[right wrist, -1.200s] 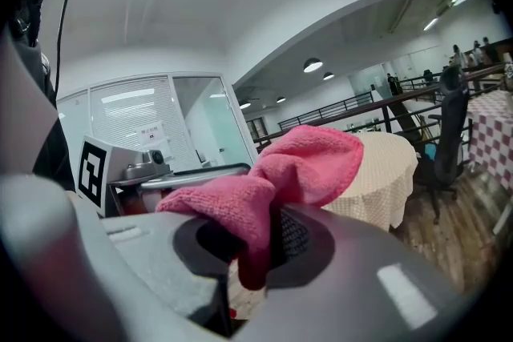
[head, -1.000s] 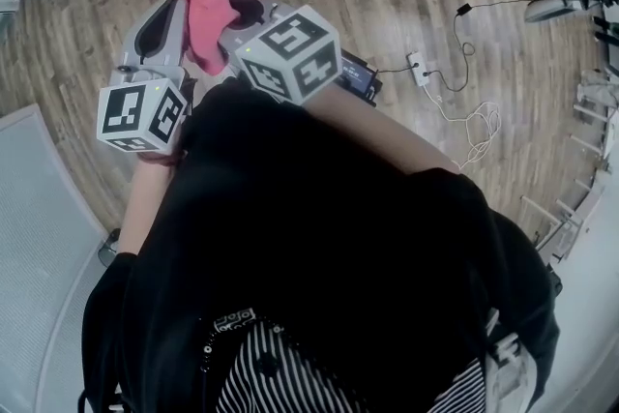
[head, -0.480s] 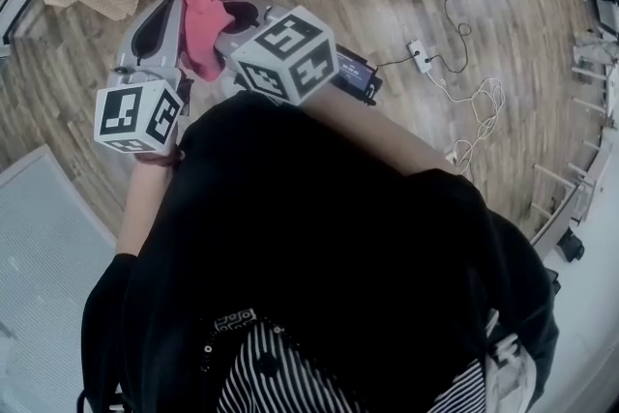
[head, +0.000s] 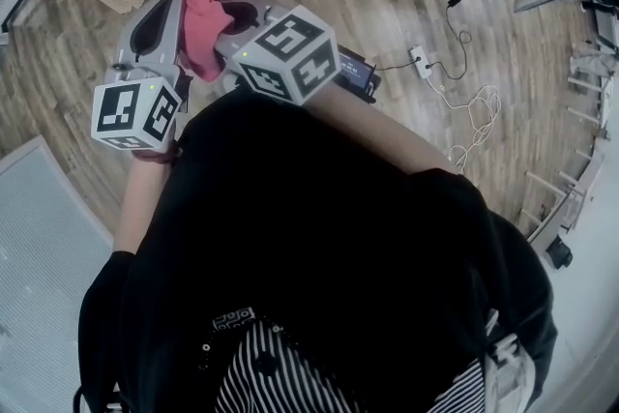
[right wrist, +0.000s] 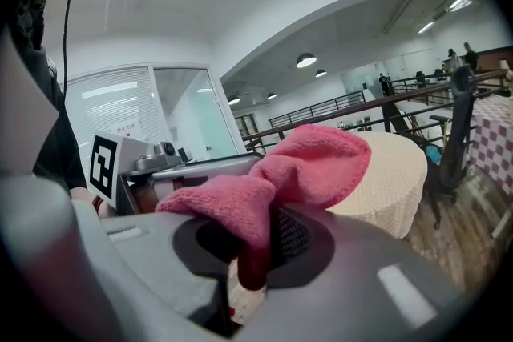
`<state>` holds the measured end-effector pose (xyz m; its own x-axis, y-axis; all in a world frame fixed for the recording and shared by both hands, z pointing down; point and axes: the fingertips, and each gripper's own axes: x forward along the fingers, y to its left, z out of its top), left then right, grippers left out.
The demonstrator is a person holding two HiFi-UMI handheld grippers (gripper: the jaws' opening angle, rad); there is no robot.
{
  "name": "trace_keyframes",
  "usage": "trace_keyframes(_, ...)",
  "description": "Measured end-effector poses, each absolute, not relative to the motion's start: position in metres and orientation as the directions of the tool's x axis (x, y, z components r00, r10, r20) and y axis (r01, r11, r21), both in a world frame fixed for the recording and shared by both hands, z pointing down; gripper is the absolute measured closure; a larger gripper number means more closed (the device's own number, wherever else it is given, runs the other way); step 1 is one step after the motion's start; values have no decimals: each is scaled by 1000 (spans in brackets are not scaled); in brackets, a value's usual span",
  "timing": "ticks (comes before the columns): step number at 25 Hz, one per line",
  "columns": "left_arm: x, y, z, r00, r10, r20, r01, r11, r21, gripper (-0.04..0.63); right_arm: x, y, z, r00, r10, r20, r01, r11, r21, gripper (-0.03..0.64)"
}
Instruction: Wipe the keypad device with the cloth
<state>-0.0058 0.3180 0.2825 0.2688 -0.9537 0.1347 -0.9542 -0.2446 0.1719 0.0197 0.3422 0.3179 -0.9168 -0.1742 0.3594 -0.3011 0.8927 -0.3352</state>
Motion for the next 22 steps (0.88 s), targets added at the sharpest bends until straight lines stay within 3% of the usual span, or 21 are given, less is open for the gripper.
trace_keyframes(14, -99, 250, 293, 84, -977, 196, -982, -48, 183, 592, -69, 270, 326, -928, 23, 371, -123, 923, -365, 550)
trace_keyframes(22, -135, 160, 280, 46, -983, 175, -983, -13, 183, 592, -108, 181, 318, -940, 56, 336, -75, 928, -366, 550)
